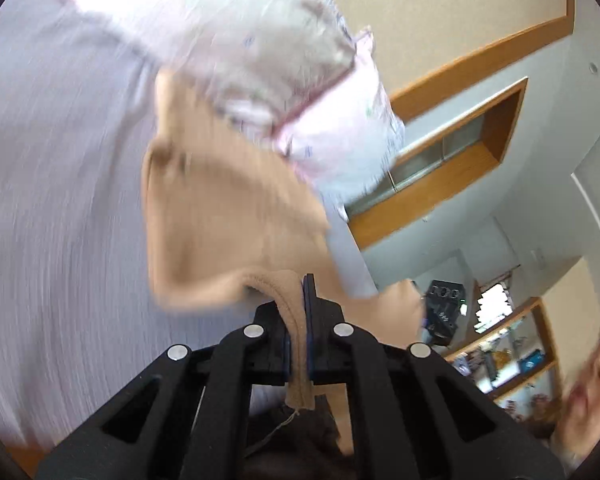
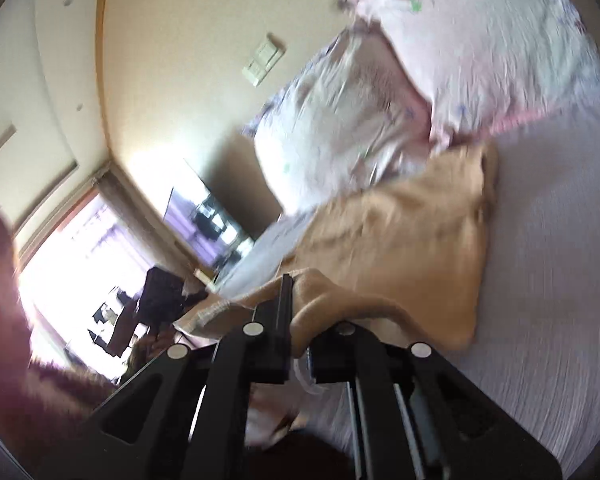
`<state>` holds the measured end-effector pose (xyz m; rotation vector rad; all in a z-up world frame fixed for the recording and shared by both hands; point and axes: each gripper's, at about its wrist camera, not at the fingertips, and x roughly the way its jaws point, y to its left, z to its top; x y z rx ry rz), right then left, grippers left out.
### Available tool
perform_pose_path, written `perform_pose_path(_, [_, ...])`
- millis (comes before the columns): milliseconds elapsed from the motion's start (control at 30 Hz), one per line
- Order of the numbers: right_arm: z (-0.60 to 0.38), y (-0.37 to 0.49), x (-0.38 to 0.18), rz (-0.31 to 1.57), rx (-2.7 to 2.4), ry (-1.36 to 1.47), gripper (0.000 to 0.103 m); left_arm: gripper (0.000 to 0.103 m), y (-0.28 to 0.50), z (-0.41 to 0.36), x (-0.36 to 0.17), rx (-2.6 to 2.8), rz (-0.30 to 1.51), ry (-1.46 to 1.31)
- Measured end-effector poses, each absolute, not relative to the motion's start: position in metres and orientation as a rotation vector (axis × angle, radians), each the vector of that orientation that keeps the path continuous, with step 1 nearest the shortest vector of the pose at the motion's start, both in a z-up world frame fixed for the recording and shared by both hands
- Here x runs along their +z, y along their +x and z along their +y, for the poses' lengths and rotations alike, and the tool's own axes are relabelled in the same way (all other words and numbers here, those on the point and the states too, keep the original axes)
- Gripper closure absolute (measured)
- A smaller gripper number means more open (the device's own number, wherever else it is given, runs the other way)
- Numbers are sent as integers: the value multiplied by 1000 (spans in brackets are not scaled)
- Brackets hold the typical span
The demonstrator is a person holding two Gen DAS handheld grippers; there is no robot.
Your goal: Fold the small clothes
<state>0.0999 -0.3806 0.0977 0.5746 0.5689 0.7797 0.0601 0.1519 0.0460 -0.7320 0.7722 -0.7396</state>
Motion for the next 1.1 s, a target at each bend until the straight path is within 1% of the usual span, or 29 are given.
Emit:
perform_pose_path(100, [-382, 176, 102, 547, 664, 646, 97, 99, 141, 151, 51, -654, 773, -784])
perform_pose_path(233, [-388, 289, 69, 627, 500, 784, 97, 99, 240, 143, 27, -524, 852, -826])
perform_pose_path(367, [-391, 347, 38, 713, 377, 821, 97, 99, 291, 140, 3, -460, 909, -868])
perform_pose_path(533, [-386, 387, 25, 767, 270, 826, 97, 99, 324, 144, -13, -430, 924, -946])
perform_pose_path(567, [-382, 395, 21, 797, 243, 828, 93, 99, 330, 146, -18, -433, 926, -1004])
perform_pose_path(600, [-379, 401, 19, 815, 227, 821, 88, 98, 335, 149, -24, -434, 924, -1055])
perform_pose_path(667, [-374, 410, 18, 826, 153, 776, 39, 95, 336, 163, -33, -405, 896, -1153])
perform_pose_path(700, [-373, 411, 19, 813, 133, 764, 36, 89, 335, 168, -34, -396, 874, -1187])
perform_pose_path(733, [-373, 412, 21, 797, 123, 756, 36, 80, 332, 174, -35, -379, 853, -1214])
perform_pose_path(767, [-374, 413, 24, 789, 111, 746, 36, 47, 326, 182, -33, -346, 818, -1229])
perform_pose_path(800, [-375, 411, 28, 776, 99, 738, 36, 28, 318, 189, -27, -324, 767, -1238])
perform_pose_path(833, [-377, 401, 37, 736, 95, 728, 36, 22, 312, 193, -21, -313, 740, -1231])
perform_pose_path(867, [-379, 393, 43, 712, 100, 720, 32, 20, 304, 196, -12, -305, 742, -1193])
perform_pose_path(1033, [-383, 332, 68, 613, 235, 682, 18, 20, 267, 177, 8, -394, 880, -949])
perform_pose_path(1100, [-387, 310, 68, 582, 281, 676, 16, 20, 252, 159, 9, -424, 941, -832])
